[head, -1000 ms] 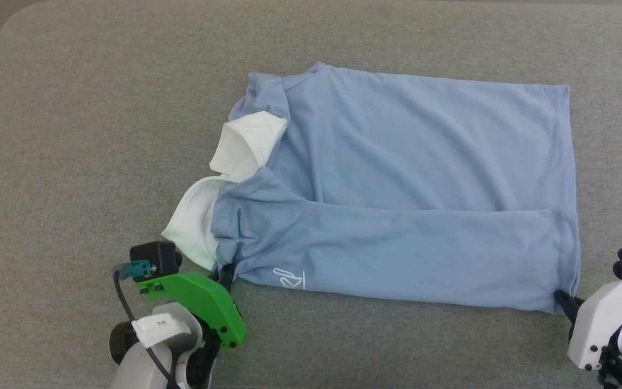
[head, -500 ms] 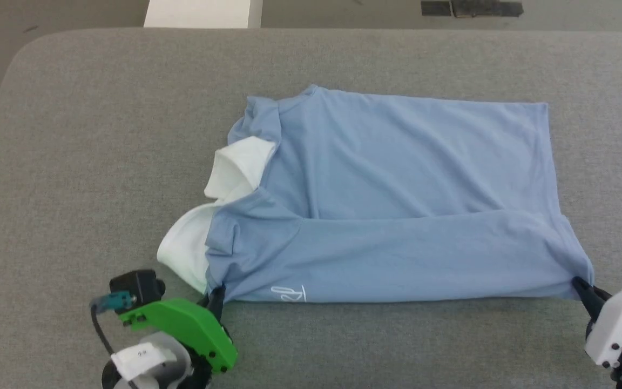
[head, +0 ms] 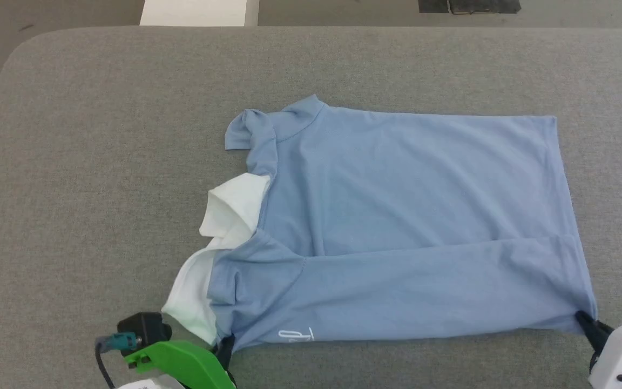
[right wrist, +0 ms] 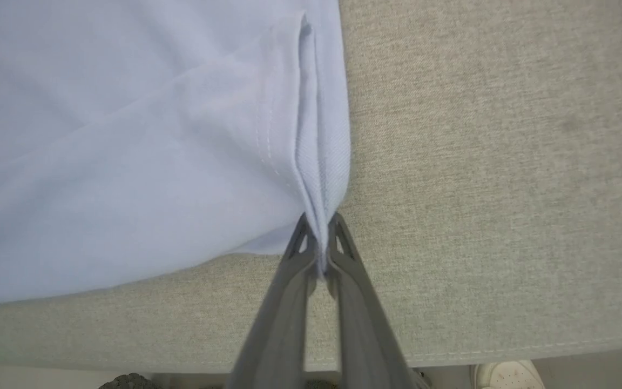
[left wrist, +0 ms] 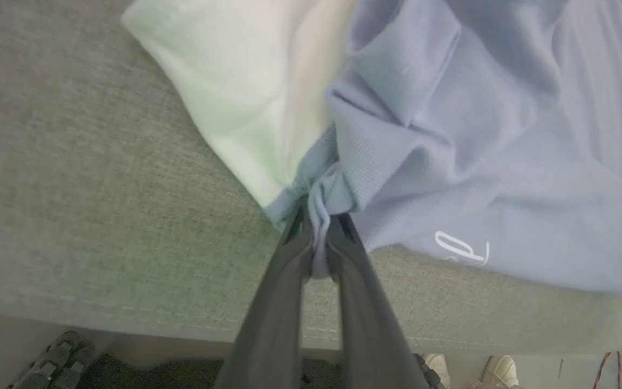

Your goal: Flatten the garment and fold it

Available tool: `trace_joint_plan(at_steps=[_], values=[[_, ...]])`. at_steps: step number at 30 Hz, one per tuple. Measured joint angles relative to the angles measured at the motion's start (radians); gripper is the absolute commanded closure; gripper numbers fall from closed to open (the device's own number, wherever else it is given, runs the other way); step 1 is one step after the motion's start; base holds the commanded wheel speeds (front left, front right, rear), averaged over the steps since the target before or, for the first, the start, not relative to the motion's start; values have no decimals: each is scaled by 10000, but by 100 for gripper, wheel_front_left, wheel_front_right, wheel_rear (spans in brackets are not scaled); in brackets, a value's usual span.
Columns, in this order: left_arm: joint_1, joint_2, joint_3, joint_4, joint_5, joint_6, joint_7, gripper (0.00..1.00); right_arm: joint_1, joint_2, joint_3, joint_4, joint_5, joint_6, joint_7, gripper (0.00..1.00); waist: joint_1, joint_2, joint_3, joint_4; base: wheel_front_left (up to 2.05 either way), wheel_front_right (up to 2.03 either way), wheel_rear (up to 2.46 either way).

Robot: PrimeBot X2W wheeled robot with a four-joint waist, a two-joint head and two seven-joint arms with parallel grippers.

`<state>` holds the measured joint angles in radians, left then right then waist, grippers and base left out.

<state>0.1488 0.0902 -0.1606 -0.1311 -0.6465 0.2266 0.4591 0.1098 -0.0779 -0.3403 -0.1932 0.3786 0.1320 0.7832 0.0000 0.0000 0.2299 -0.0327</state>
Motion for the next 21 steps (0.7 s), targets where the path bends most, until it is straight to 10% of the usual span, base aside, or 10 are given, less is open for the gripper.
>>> trace_joint_plan(at_steps=[8, 9, 10, 11, 12, 21], values=[[-141, -136, 38, 709, -155, -59, -420, 100, 38, 107, 155, 654, -23, 0, -441, 100, 0, 0, -32, 64, 0, 0, 0], [-176, -178, 73, 823, -161, -75, -564, 69, 36, 115, 178, 736, -23, 0, -575, 62, 0, 0, -63, 73, 0, 0, 0], [-206, -201, 100, 918, -201, -111, -671, 33, 27, 125, 194, 803, -23, 0, -727, 0, 0, 0, -100, 80, 0, 0, 0], [-230, -207, 111, 988, -238, -140, -729, 4, 13, 134, 188, 853, -23, 0, -823, 0, 0, 0, -130, 86, 0, 0, 0], [-255, -207, 130, 1066, -247, -211, -779, 0, 5, 136, 188, 905, -31, 0, -901, 0, 0, 0, -169, 92, 0, 0, 0], [-12, -174, 445, 815, -447, -270, -1175, 0, 74, 151, -115, 433, 121, 0, -1097, 0, 0, 0, -584, 173, 0, 0, 0]])
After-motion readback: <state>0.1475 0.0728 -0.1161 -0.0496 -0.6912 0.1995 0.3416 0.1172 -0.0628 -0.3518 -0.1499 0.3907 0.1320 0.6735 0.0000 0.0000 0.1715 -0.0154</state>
